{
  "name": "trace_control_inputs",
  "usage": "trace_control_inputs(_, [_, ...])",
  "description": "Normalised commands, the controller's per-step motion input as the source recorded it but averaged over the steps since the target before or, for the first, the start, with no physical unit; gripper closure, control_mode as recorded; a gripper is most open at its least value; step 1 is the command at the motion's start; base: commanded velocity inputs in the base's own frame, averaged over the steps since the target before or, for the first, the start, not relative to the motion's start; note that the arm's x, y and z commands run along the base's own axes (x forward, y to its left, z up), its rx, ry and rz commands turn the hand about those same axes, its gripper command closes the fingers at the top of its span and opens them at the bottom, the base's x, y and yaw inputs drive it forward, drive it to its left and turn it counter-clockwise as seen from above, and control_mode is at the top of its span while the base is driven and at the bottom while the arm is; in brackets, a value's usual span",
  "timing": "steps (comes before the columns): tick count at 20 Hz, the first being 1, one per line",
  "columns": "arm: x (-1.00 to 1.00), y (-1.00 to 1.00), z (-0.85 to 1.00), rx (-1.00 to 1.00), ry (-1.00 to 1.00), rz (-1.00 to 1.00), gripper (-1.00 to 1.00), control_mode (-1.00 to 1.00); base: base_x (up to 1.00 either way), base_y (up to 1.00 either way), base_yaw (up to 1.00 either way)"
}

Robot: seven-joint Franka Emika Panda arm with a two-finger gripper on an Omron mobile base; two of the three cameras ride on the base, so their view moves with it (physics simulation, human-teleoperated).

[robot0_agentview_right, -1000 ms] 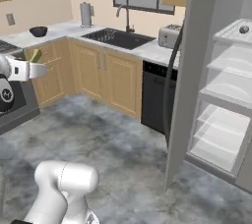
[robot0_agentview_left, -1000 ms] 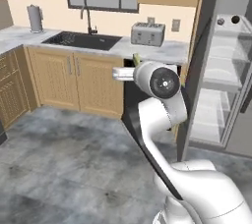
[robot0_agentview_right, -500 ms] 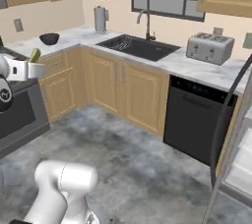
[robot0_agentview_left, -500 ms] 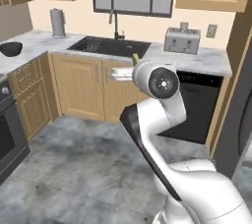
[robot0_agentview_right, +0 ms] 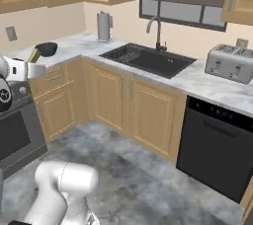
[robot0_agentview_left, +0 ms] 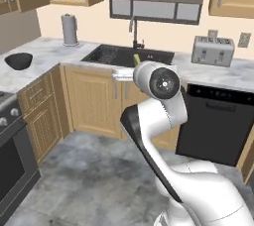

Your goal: Pick the egg and butter from the fridge and place them by the bowl for mixing.

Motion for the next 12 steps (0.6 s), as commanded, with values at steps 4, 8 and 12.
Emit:
trace_control_inputs(4, [0.00, 0.00, 0.00, 0.00, 0.00, 0.00, 1.00, 1.00, 1.00, 0.30, 0.00])
trace_control_inputs(8, [0.00, 0.00, 0.00, 0.00, 0.00, 0.00, 1.00, 1.00, 1.00, 0.23, 0.00])
trace_control_inputs(12, [0.00, 0.00, 0.00, 0.00, 0.00, 0.00, 1.00, 1.00, 1.00, 0.28, 0.00])
